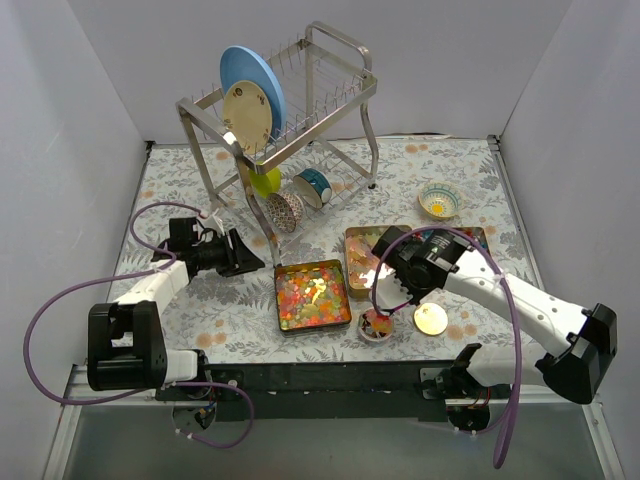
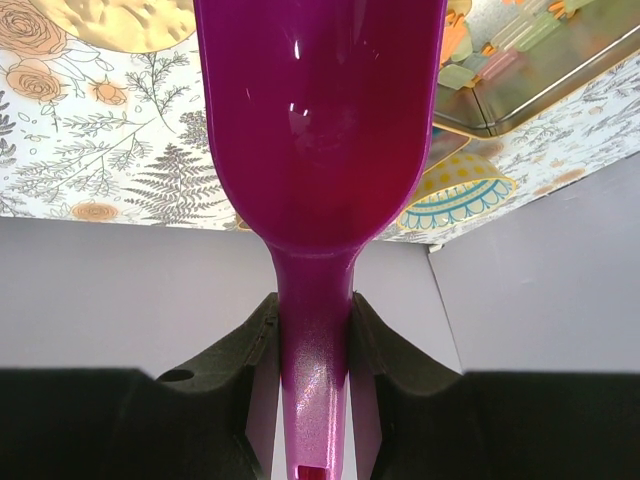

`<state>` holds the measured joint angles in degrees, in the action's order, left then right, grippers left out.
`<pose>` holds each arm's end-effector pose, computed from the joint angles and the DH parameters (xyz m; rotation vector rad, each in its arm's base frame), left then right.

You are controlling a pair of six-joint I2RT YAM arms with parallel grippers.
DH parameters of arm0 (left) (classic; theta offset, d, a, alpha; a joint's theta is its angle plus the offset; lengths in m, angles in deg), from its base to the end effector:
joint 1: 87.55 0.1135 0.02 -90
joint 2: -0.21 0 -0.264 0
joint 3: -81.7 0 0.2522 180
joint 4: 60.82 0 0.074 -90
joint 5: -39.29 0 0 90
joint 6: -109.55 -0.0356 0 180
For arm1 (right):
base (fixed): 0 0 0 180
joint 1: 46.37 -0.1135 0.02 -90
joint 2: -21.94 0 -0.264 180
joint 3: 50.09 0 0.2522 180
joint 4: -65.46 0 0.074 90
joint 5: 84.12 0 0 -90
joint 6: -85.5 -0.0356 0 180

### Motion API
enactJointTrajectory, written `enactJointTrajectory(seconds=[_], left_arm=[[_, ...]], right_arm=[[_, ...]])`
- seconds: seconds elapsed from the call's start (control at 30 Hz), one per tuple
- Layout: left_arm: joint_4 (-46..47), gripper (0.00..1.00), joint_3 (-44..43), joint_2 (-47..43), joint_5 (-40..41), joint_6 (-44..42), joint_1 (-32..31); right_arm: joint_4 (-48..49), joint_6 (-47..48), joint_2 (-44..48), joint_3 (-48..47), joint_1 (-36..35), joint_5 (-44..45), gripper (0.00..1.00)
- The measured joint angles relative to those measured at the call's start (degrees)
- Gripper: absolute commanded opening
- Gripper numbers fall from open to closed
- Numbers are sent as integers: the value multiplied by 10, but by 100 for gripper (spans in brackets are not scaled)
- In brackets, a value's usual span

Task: Pack the candies
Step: Place the fake candies in the packing bottle, then place the spatula at the center of the board.

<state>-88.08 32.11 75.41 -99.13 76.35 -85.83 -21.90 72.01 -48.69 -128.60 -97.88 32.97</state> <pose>0.2396 -0.0194 0.1819 -0.9245 2.4502 -1.4345 0.1381 0.1477 0.2932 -2.6431 1.3619 -0.7584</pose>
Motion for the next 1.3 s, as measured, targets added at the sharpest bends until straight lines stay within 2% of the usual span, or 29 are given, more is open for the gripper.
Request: enactJointTrajectory(seconds=[0.17,0.33,0.43,0.7,0.87,0.97,1.07,1.3], left_arm=[[-24,40,-5,0,9,-5,0],[-67,40,-49,0,16,-12,0],[-89,40,-79,0,22,-17,1],[-139,40,-101,-1,25,-26,2],[-172,40,-121,-1,27,-19,4],[-178,40,-128,-9,26,-3,5],[-181,40,-129,-20,21,9,7],[-208,41,-141,-12,20,-3,7]], right_arm=[[0,-12,28,17,0,3,1],[-1,-59,63,27,25,-12,1],[6,-92,80,27,109,-49,1],[113,-184,123,28,433,-165,1],[198,-257,46,14,640,-246,1],[231,-295,-44,-19,719,-278,1],[261,-319,-123,-41,758,-299,1],[311,-363,-230,-45,761,-318,1]])
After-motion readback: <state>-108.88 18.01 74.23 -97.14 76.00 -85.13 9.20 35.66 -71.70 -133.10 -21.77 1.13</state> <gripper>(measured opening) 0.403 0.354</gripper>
